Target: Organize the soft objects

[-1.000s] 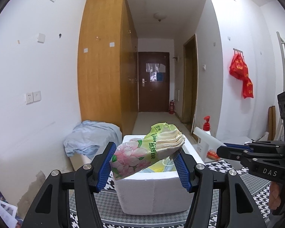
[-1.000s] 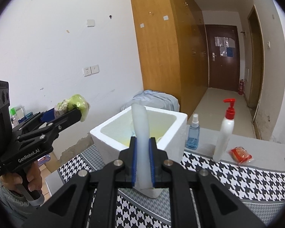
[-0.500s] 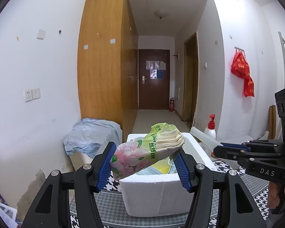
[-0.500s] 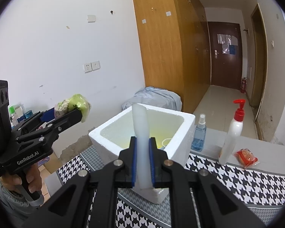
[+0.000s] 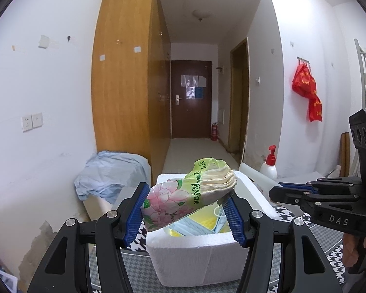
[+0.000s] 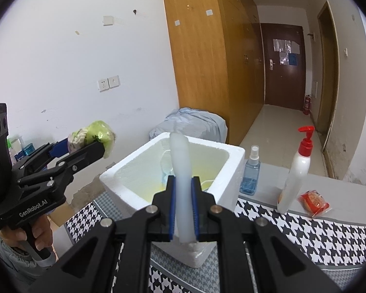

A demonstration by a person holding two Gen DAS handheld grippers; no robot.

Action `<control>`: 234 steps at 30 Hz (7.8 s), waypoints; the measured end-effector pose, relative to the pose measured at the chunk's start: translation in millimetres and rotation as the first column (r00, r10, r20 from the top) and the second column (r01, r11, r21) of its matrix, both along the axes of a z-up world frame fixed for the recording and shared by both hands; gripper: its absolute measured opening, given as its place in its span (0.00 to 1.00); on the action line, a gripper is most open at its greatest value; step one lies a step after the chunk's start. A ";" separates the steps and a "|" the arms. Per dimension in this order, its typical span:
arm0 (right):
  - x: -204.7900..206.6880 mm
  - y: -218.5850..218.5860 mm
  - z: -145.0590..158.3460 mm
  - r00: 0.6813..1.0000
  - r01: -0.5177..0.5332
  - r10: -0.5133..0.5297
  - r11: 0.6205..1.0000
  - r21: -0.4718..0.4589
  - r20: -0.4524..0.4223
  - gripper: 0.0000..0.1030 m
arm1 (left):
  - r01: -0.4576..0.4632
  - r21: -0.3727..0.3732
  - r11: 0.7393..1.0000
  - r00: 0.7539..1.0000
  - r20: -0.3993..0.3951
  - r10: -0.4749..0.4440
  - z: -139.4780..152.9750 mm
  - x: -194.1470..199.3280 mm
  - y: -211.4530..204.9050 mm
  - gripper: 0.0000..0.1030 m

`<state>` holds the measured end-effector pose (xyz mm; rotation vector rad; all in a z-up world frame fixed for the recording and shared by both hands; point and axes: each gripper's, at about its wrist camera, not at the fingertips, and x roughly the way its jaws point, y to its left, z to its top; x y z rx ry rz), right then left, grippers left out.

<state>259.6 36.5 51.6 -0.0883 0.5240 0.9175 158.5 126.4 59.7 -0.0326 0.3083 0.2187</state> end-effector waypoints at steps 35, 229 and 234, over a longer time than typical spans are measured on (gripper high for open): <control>18.8 -2.0 -2.4 0.996 0.084 -0.084 0.996 -0.042 0.002 0.14 | 0.096 -0.033 0.995 0.993 -0.063 -0.098 -7.4 42.9 7.4 0.60; -115.2 -141.3 -67.4 0.967 0.190 -0.204 0.977 0.098 0.154 0.99 | -0.027 0.037 0.999 0.993 0.112 0.022 -62.4 -119.2 -102.1 0.99; -117.2 -144.9 -65.8 0.964 0.201 -0.218 0.973 0.116 0.152 0.99 | -0.033 0.024 0.999 0.995 0.093 0.030 -66.0 -118.2 -98.0 0.99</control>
